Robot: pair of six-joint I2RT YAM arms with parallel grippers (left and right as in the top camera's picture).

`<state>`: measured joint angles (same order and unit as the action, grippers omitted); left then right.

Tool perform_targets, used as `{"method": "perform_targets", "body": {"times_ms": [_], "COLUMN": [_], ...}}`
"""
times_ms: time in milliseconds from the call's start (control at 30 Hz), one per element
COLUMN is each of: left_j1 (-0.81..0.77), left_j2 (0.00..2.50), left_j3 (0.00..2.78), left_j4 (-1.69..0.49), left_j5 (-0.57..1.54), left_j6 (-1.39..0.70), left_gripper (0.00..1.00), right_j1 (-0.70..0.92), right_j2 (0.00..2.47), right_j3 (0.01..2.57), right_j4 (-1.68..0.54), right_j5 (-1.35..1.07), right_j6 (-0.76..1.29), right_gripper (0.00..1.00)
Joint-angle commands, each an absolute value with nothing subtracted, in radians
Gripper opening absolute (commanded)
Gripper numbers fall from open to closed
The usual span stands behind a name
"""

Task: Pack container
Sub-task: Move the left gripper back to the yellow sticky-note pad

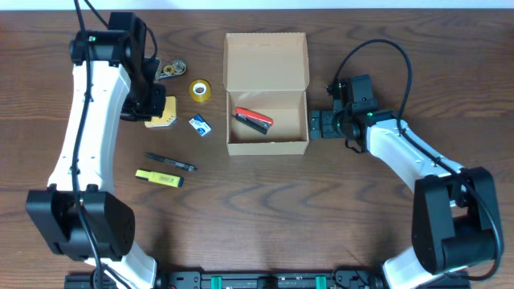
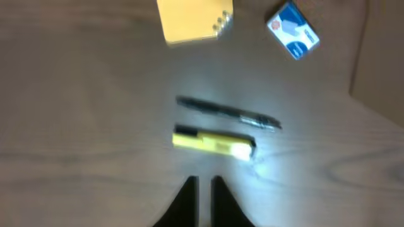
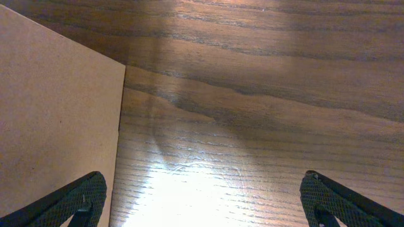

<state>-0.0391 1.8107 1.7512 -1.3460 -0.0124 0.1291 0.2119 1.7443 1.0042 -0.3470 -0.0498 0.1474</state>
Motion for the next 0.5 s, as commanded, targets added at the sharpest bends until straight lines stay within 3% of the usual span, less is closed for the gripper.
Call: {"method": "perform_targets", "body": {"times_ms": [0,67,133,467], "left_j1": [-0.031,-0.031,-0.031,-0.031], "left_j2": [1.852,1.866,1.884,2.005], "left_j3": [1.674,1.644,1.631,1.618], "left_j4": [-1.272,-1.221,-1.179,-1.000], "left_j5": [-0.040,-0.041,-0.041,-0.087], "left_j6": [0.128,0.127,0.127,0.157], "left_gripper": [0.59,0.93,0.98,0.96], "right_j1": [0.211,0.211,0.211,0.211], "right_j2": [1.753,1.753,1.753,1.753], "right_j3": [1.002,1.002,1.002,1.002], "right_j4": [-0.348,-0.348,-0.348,-0.348], "right_j5": [-0.049,-0.050,-0.049,-0.049], "right_j6": [0.133,0.133,0.133,0.133], "right_gripper": [0.99,0.99,0.99,0.99]}}
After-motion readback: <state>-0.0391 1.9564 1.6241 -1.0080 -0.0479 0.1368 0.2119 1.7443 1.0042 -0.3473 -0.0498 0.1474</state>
